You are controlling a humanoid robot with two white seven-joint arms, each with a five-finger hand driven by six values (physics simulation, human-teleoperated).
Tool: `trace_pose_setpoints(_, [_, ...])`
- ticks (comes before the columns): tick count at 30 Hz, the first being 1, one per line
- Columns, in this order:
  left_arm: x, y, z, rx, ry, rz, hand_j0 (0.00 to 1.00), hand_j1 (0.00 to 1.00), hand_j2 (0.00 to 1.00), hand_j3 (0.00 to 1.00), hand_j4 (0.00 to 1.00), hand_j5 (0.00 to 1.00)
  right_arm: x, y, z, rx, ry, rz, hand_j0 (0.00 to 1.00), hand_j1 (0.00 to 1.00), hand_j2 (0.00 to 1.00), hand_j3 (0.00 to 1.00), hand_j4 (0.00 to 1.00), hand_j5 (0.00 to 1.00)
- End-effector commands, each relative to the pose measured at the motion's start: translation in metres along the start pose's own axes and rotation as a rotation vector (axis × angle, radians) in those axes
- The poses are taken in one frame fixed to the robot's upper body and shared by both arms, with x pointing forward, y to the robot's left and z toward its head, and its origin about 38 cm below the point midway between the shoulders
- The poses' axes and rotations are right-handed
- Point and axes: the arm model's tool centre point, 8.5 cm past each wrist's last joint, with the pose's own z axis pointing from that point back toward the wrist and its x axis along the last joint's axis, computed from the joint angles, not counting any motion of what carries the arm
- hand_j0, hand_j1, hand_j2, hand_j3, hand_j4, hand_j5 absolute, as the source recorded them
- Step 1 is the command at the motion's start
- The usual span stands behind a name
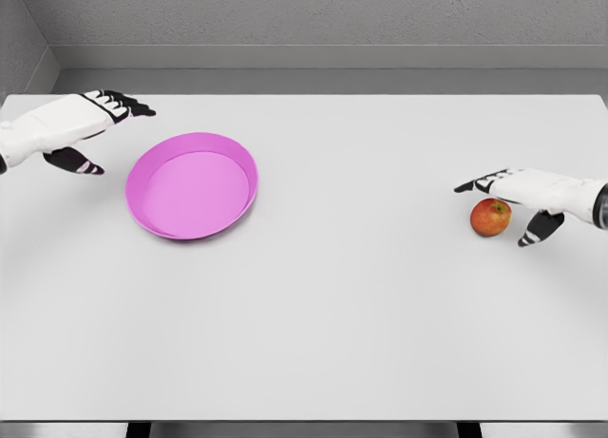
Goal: Put the apple on the plate with both arms
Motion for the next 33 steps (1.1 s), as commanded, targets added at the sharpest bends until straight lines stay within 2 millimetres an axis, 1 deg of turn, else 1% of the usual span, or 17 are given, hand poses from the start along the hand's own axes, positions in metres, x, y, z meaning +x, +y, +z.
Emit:
trace_pose_setpoints(1, [-0.001,0.001,0.001,0.004,0.003,0.003,1.00,1.00,1.00,1.00,1.00,1.00,-0.002,0.002,-0.001,0.007,0.006,-0.006,1.00,1.00,1.00,1.00,1.00,1.00])
trace_pose_setpoints(10, [0.001,0.000,-0.002,0.002,-0.001,-0.001,1.00,1.00,1.00,1.00,1.00,1.00,0.001,0.003,-0.006,0.015,-0.003,-0.005,1.00,1.00,1.00,1.00,1.00,1.00])
trace_pose_setpoints(12, [0.001,-0.001,-0.002,0.002,-0.001,0.001,1.00,1.00,1.00,1.00,1.00,1.00,0.003,0.004,-0.011,0.023,0.015,-0.016,1.00,1.00,1.00,1.00,1.00,1.00])
trace_pose_setpoints(15, [0.001,0.000,-0.003,0.003,-0.001,0.000,1.00,1.00,1.00,1.00,1.00,1.00,0.003,0.001,-0.011,0.019,0.017,-0.012,1.00,1.00,1.00,1.00,1.00,1.00])
trace_pose_setpoints(21, [0.002,0.000,-0.005,0.005,-0.005,0.001,1.00,1.00,1.00,1.00,1.00,1.00,0.005,0.007,-0.014,0.038,0.010,-0.013,1.00,1.00,1.00,1.00,1.00,1.00])
trace_pose_setpoints(22, [0.002,0.002,-0.004,0.014,-0.003,0.002,1.00,1.00,1.00,1.00,1.00,1.00,0.005,0.008,-0.014,0.040,0.012,-0.012,0.98,0.98,0.98,0.98,0.98,0.98])
trace_pose_setpoints(23, [0.002,0.002,-0.004,0.014,-0.003,0.002,1.00,1.00,1.00,1.00,1.00,1.00,0.005,0.008,-0.014,0.039,0.013,-0.014,0.94,0.94,0.94,0.94,0.94,0.94])
trace_pose_setpoints(24, [0.002,0.001,-0.004,0.012,-0.003,0.003,1.00,1.00,1.00,1.00,1.00,1.00,0.005,0.008,-0.014,0.040,0.013,-0.013,0.88,0.88,0.88,0.88,0.88,0.88])
trace_pose_setpoints(27, [0.002,0.001,-0.004,0.012,-0.003,0.002,1.00,1.00,1.00,1.00,1.00,1.00,0.004,0.009,-0.014,0.040,0.013,-0.015,0.63,0.63,0.63,0.63,0.63,0.63])
trace_pose_setpoints(32, [0.002,0.002,-0.004,0.013,-0.004,0.002,1.00,1.00,1.00,1.00,1.00,1.00,0.003,0.013,-0.016,0.052,0.016,-0.017,0.63,0.63,0.63,0.63,0.63,0.63])
trace_pose_setpoints(33, [0.002,0.001,-0.004,0.013,-0.003,0.003,1.00,1.00,1.00,1.00,1.00,1.00,0.004,0.013,-0.016,0.052,0.014,-0.018,0.60,0.60,0.60,0.60,0.60,0.60])
